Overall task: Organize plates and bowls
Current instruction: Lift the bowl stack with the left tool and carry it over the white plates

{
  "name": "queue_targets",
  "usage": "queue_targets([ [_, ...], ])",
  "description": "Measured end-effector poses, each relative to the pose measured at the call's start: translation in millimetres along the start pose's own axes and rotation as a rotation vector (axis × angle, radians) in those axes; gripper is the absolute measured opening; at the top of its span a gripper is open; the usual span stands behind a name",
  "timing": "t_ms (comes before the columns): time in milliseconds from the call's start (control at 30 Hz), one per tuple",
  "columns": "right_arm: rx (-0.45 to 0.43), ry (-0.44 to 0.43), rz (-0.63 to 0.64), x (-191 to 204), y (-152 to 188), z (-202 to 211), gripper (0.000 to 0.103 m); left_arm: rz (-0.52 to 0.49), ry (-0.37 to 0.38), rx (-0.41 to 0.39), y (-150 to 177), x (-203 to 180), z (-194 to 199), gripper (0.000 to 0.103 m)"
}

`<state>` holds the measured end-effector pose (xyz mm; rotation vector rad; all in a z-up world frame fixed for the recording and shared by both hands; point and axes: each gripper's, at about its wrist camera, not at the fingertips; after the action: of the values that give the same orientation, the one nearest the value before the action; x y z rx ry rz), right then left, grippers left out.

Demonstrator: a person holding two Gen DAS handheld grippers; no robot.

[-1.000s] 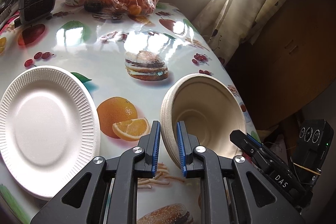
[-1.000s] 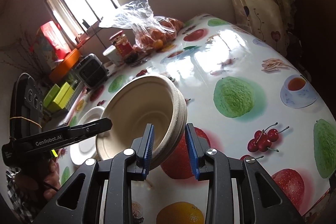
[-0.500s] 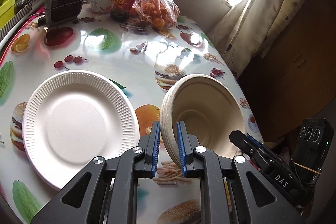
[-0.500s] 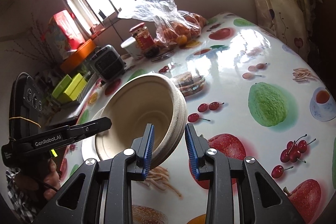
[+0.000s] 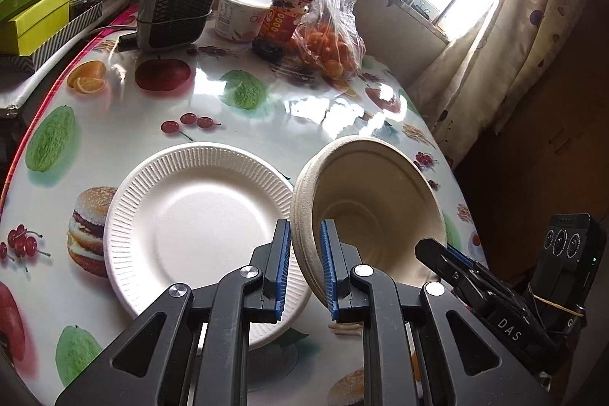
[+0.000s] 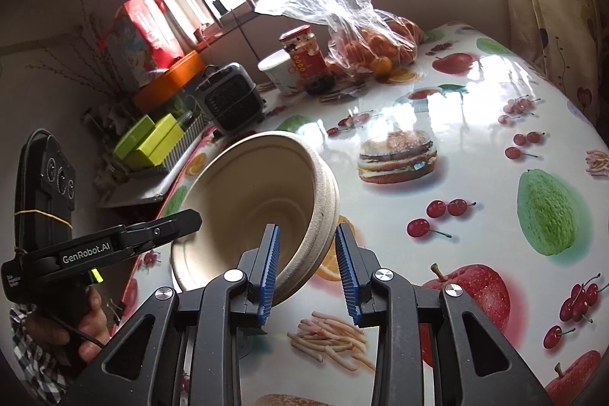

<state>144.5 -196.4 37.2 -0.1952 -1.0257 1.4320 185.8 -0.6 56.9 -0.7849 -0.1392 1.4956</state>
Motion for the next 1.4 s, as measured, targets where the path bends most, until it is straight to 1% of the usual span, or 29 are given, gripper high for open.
queue_targets([
  [467, 0.057, -0.064, 0.060, 36.1, -6.2, -39.8, 0.030, 0.072, -0.070, -0.035, -1.5, 43.3, 18.6, 0.017],
  [733, 0.095, -0.079, 0.068, 44.4, -9.2, -61.8, 0.030, 0.105, -0.084, -0.032, -2.9, 62.8, 17.7, 0.017],
  [1100, 0.129, -0.082, 0.070, 47.3, -12.7, -82.1, 0.030, 0.126, -0.097, -0.024, -3.9, 76.8, 13.1, 0.017],
  [1400, 0.140, -0.076, 0.073, 47.2, -12.1, -87.9, 0.030, 0.132, -0.101, -0.007, -2.6, 81.0, 7.5, 0.017],
])
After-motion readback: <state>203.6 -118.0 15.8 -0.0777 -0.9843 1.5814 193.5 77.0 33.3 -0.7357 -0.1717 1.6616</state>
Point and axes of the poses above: each gripper's, at about its wrist camera, not at the fingertips, and z roughly against the way its jaws point, x to its left, y to its underside, and after that the axes turned 4 degrees about -y, right-handed
